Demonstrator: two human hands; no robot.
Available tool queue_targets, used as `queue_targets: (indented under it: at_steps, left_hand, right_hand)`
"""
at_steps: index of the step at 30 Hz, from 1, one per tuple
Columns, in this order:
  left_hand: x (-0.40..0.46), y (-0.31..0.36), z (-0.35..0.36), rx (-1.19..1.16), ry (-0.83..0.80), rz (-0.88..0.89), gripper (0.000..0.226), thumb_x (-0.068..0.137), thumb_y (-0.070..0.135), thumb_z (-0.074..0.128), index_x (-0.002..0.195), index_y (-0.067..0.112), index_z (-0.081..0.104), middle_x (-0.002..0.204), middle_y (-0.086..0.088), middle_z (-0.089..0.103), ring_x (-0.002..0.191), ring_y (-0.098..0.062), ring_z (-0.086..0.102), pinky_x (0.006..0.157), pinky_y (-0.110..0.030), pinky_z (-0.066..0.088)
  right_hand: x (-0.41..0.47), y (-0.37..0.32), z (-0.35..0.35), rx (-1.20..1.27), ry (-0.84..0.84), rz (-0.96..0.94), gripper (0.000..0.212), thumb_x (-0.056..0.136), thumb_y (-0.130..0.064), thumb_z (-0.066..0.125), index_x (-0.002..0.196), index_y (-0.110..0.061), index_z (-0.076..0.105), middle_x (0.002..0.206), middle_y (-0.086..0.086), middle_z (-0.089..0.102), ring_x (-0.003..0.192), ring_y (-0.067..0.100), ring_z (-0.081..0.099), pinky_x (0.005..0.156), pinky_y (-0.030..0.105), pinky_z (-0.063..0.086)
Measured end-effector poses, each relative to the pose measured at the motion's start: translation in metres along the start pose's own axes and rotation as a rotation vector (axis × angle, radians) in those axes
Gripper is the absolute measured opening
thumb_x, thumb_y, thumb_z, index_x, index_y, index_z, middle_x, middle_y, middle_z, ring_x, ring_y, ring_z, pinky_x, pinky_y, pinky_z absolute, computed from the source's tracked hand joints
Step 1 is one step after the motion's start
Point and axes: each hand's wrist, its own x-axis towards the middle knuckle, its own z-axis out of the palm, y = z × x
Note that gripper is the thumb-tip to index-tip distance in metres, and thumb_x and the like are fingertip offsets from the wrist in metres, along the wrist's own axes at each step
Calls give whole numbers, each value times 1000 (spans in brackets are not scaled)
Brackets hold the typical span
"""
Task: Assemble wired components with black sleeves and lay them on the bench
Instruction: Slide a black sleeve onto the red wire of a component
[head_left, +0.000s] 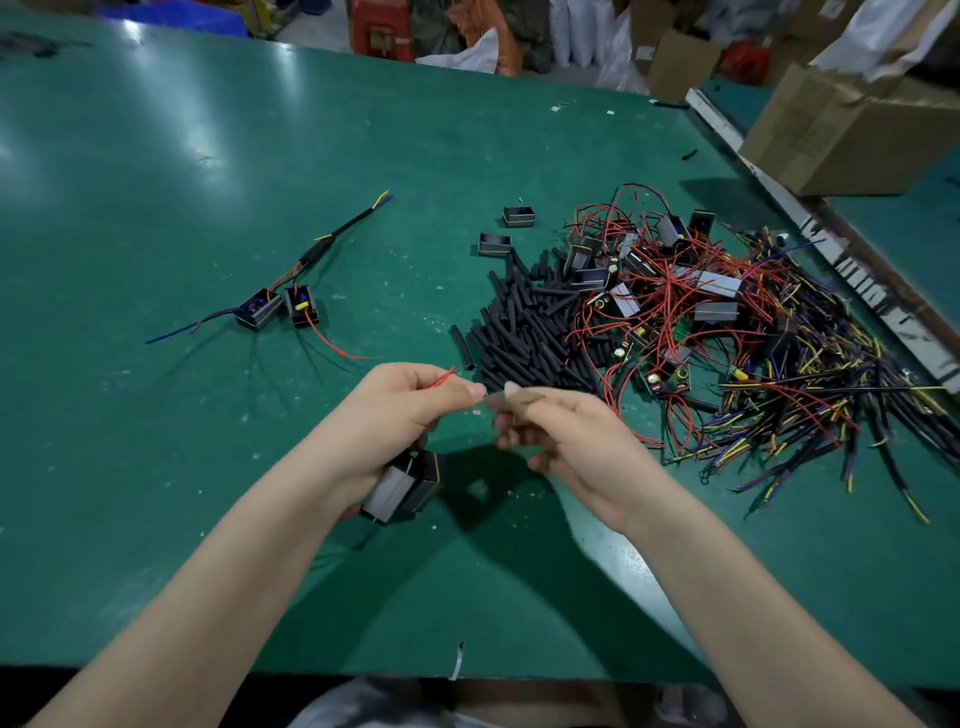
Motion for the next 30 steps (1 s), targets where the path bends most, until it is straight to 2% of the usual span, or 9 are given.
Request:
queue_targets:
  at_steps: [3, 7, 13, 15, 17, 19, 23, 26, 30]
  left_hand:
    - [2, 1, -3, -134, -61, -105, 19, 86, 16, 63, 69, 19, 56, 47, 13, 24, 40, -4, 18, 38, -15, 18]
    - [5, 1, -3, -300, -141, -211, 22, 78, 17, 65, 69, 22, 46, 49, 12, 17, 40, -3, 12, 44, -19, 7]
    - [4, 0, -3, -428, -288, -314, 17, 64, 25, 68, 74, 17, 57, 48, 13, 21, 37, 0, 18, 44, -16, 10]
    - [3, -1, -3, -358, -257, -275, 20, 68, 25, 68, 79, 15, 55, 50, 11, 19, 40, -2, 17, 43, -16, 11]
    - [0, -1, -2, -135, -151, -130, 16, 77, 24, 68, 76, 14, 55, 52, 9, 25, 44, -6, 21, 41, -17, 18]
    - [-3, -1, 0, 78, -7, 48, 16, 83, 22, 69, 69, 16, 63, 55, 6, 44, 49, -5, 35, 47, -15, 31]
    - [-7, 2, 4, 317, 93, 237, 15, 84, 26, 69, 69, 23, 65, 59, 8, 54, 52, -5, 40, 51, -18, 35]
    - [-5, 4, 5, 150, 80, 198, 13, 85, 18, 69, 72, 17, 66, 65, 6, 57, 58, -1, 45, 56, -12, 37]
    - [-3, 6, 4, 19, 54, 65, 16, 86, 16, 66, 70, 16, 66, 49, 10, 43, 43, 0, 36, 45, -13, 32]
  right_hand:
    - [-4, 6, -1, -220, 208, -433, 12, 95, -17, 58, 98, -24, 66, 88, -6, 67, 76, 0, 61, 67, 13, 45]
    - [-2, 14, -8, -703, 287, -937, 18, 89, -12, 65, 105, -7, 69, 100, 5, 61, 90, 14, 59, 80, 23, 46]
    - [7, 15, -8, -909, 374, -1124, 19, 91, -20, 63, 92, -5, 74, 90, 7, 65, 82, 28, 59, 70, 44, 47]
    - [5, 13, -6, -864, 352, -1061, 20, 91, -22, 62, 85, -5, 73, 84, 4, 64, 79, 25, 58, 69, 42, 47]
    - [2, 12, -1, -758, 298, -847, 20, 91, -23, 63, 78, -10, 71, 77, 1, 63, 76, 18, 58, 71, 32, 46]
    - [-1, 6, 6, -510, 183, -465, 26, 93, -21, 60, 69, -18, 68, 69, -5, 62, 68, 7, 58, 64, 19, 43]
    - [-3, -11, 6, 191, -101, 300, 35, 84, -26, 58, 49, -22, 60, 57, -8, 50, 51, 6, 54, 46, 18, 32]
    - [-6, -16, 6, 305, -188, 348, 23, 72, -33, 63, 52, -22, 62, 57, -9, 53, 52, 7, 56, 44, 17, 33]
    - [-4, -12, 6, -106, -12, 60, 30, 93, -39, 55, 73, -23, 72, 71, -10, 67, 61, 3, 60, 55, 19, 38]
